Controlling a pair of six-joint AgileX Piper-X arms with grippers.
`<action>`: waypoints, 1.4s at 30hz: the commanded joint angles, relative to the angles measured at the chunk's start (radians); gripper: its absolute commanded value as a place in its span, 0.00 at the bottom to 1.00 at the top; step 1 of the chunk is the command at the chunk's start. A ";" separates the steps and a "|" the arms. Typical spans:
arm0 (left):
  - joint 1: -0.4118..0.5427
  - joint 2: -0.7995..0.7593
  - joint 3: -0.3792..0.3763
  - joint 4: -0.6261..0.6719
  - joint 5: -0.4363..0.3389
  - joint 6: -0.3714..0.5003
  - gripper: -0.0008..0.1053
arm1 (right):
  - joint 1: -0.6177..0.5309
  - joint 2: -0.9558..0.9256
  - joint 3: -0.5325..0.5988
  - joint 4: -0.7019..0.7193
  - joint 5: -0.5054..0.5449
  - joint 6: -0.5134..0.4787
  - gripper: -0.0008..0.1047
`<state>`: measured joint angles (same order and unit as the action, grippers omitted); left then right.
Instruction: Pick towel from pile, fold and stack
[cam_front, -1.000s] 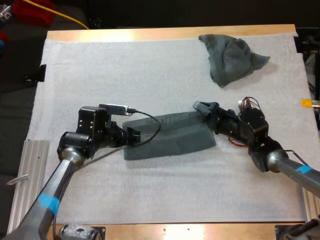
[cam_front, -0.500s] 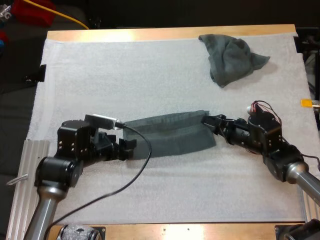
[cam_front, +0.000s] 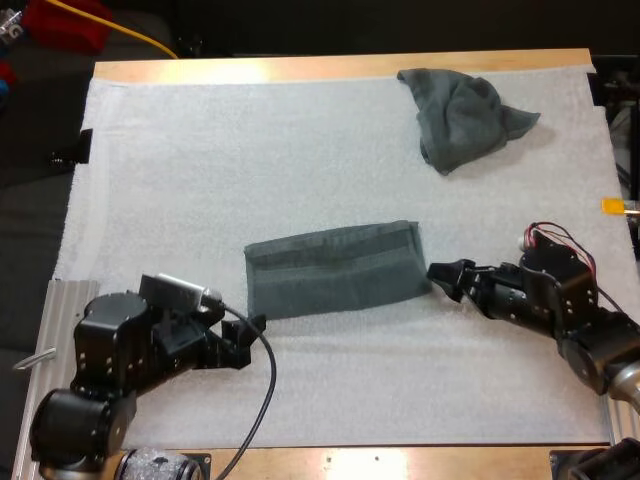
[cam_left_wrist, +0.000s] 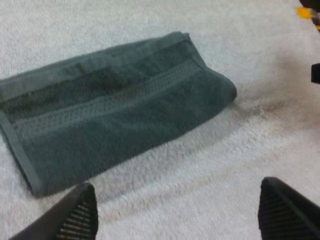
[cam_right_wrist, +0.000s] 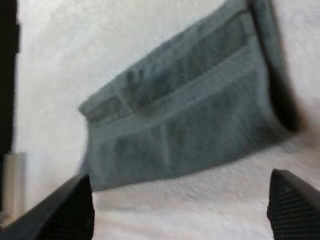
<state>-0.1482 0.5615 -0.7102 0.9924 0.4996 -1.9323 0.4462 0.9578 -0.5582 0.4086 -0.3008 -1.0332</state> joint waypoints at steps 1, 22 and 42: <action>0.000 -0.015 -0.005 0.007 0.010 -0.006 0.62 | -0.004 -0.020 -0.019 0.051 0.018 -0.042 0.67; 0.000 -0.028 -0.005 0.025 0.012 -0.007 0.62 | -0.435 0.112 -0.116 0.172 -0.262 -0.325 0.67; 0.000 -0.028 -0.005 0.028 0.012 -0.015 0.62 | -0.384 0.605 -0.189 -0.086 -0.437 -0.319 0.67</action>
<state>-0.1482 0.5382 -0.7102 1.0225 0.5018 -1.9395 0.0625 1.5655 -0.7381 0.3295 -0.7221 -1.3495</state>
